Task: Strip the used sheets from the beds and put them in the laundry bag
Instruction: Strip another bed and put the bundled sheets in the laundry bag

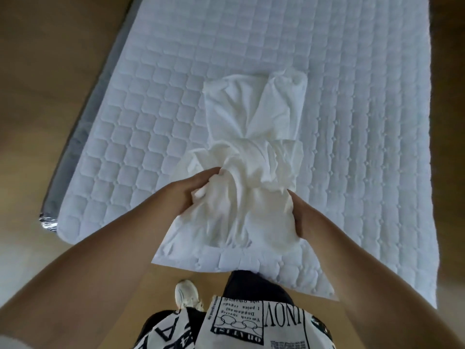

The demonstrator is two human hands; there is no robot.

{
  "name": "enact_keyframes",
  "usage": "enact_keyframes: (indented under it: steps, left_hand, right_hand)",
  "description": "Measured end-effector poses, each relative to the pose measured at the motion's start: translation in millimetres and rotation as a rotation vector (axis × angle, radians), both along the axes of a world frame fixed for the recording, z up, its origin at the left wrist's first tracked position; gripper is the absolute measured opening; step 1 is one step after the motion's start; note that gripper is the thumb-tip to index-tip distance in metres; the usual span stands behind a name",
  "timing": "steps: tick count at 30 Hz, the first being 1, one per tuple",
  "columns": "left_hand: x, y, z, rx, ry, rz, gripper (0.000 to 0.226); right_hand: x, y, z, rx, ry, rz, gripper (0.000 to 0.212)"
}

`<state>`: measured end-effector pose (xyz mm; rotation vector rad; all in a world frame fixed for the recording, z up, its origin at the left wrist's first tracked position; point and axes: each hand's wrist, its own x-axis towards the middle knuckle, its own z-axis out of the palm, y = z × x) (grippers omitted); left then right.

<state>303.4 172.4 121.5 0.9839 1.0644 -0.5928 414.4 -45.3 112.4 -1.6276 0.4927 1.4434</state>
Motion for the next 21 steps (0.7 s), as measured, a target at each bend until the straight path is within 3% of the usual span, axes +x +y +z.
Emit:
enact_keyframes:
  steps: [4, 6, 8, 10, 12, 13, 15, 16, 19, 21]
  left_hand:
    - [-9.2, 7.0, 12.4, 0.013, -0.034, -0.017, 0.065]
    - [-2.5, 9.9, 23.0, 0.112, -0.128, -0.054, 0.08]
    - [7.5, 10.4, 34.4, 0.21, -0.24, -0.035, 0.11]
    - [21.0, 10.6, 39.1, 0.282, -0.367, -0.001, 0.12]
    - [37.2, 7.5, 38.3, 0.424, -0.438, -0.119, 0.124]
    - [45.9, 3.8, 37.8, 0.531, -0.445, -0.23, 0.127]
    - [65.3, -4.6, 32.1, 0.777, -0.421, -0.405, 0.126]
    - [76.5, -6.4, 22.9, 0.86, -0.416, -0.426, 0.126]
    - [109.1, -8.1, -2.1, 1.034, -0.377, -0.4, 0.123]
    - [131.8, -5.1, -18.0, 1.131, -0.291, -0.391, 0.119]
  right_hand:
    - [-14.2, -18.1, 25.0, 0.04, 0.004, -0.042, 0.048]
    - [-7.5, -19.2, 32.8, 0.081, -0.002, -0.224, 0.041]
    - [8.0, -17.4, 35.4, 0.162, -0.024, -0.487, 0.033]
    - [29.5, -14.9, 41.7, 0.247, -0.096, -0.709, 0.053]
    - [46.3, -11.6, 47.8, 0.384, -0.215, -0.761, 0.068]
    - [53.7, -7.3, 49.4, 0.448, -0.252, -0.714, 0.066]
    - [57.8, 4.8, 50.1, 0.481, -0.323, -0.555, 0.038]
    - [55.6, 6.3, 46.9, 0.433, -0.497, -0.397, 0.039]
    - [59.5, 10.9, 16.8, 0.174, -0.915, 0.057, 0.088]
    - [63.8, 12.3, -9.4, -0.14, -1.219, 0.371, 0.087]
